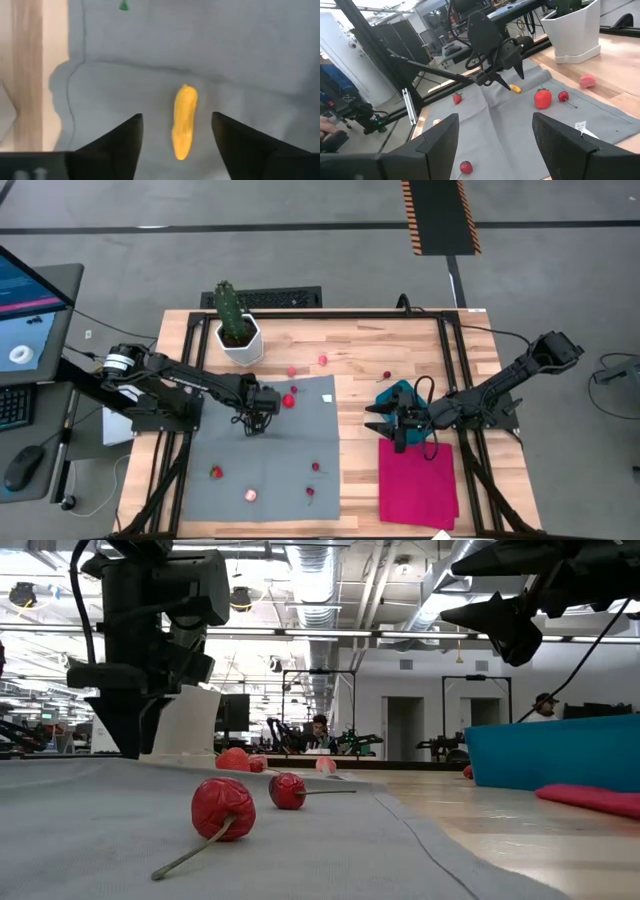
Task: Pick and placing Produce into tupperware
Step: Put the yellow corn into the blue bin
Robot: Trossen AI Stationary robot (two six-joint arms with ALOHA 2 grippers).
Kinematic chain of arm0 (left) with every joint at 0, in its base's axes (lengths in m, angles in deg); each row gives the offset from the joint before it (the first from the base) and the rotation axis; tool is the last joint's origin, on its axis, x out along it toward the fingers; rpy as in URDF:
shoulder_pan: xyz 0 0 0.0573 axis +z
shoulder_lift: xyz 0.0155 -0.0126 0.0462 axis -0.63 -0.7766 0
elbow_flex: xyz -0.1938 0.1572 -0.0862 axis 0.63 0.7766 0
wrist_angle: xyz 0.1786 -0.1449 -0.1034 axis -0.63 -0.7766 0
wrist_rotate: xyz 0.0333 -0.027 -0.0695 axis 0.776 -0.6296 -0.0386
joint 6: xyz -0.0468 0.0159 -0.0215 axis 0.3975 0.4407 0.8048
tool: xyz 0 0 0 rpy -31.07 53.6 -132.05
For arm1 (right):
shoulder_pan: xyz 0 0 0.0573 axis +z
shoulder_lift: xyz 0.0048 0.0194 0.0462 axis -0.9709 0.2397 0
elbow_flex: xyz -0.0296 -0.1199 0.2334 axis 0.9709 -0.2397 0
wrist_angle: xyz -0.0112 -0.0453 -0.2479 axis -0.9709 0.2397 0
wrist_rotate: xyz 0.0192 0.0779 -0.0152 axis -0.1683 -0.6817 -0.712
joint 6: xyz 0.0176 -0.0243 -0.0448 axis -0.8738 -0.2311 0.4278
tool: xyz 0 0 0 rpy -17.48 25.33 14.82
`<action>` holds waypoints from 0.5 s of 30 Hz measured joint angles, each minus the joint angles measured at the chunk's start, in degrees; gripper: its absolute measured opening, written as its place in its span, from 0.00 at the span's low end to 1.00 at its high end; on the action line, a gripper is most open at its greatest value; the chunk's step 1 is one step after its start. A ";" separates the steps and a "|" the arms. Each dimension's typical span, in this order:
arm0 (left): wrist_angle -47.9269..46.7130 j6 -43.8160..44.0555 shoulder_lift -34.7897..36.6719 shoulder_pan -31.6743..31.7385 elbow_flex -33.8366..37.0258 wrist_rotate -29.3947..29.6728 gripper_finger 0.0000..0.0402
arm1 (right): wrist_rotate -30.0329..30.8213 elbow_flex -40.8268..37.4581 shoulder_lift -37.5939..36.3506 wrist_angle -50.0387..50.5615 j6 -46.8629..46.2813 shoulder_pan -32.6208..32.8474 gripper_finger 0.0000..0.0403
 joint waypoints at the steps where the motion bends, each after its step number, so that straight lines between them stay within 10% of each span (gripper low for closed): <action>1: 0.02 0.00 0.00 0.02 0.01 0.12 0.54 | 0.00 0.00 0.00 0.00 -0.02 0.00 0.69; 15: 0.86 -0.66 -2.97 0.26 0.07 -0.31 0.45 | -0.90 0.00 0.00 0.00 -0.47 0.00 0.69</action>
